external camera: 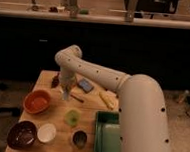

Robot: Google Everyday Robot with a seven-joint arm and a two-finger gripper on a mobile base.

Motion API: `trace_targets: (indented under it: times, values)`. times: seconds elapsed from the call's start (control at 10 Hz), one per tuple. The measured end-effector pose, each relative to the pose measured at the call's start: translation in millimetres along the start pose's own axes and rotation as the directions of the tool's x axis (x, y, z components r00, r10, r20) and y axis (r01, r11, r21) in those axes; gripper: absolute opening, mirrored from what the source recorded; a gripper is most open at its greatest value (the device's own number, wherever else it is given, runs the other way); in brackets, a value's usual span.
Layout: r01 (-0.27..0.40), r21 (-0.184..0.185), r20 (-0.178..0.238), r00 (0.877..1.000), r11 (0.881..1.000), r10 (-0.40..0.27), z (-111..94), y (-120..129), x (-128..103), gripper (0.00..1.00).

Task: Place towel in red bowl

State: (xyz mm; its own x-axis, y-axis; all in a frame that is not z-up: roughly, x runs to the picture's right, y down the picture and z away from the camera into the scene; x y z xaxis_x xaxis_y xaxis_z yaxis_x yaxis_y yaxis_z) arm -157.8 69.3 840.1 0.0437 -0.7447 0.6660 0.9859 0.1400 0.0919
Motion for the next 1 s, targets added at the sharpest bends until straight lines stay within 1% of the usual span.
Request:
trace_targets:
  times: [0.1,0.3,0.4,0.6,0.7,0.9,1.0]
  values:
    - [0.016,0.017,-0.001,1.0,1.0,-0.016,-1,-8,0,0.06]
    - [0.036,0.079,-0.014,0.999,0.996,-0.035,-1,-22,-4,0.06]
    - [0.041,0.124,-0.02,0.999,0.991,-0.039,0,-29,-10,0.06]
    - [0.042,0.182,-0.021,0.999,0.982,-0.039,1,-38,-17,0.06]
    - [0.059,0.214,-0.016,0.998,0.975,-0.057,2,-49,-22,0.06]
    - [0.088,0.248,-0.001,0.996,0.965,-0.09,7,-66,-29,0.06]
    - [0.108,0.259,0.009,0.993,0.96,-0.115,9,-79,-32,0.06]
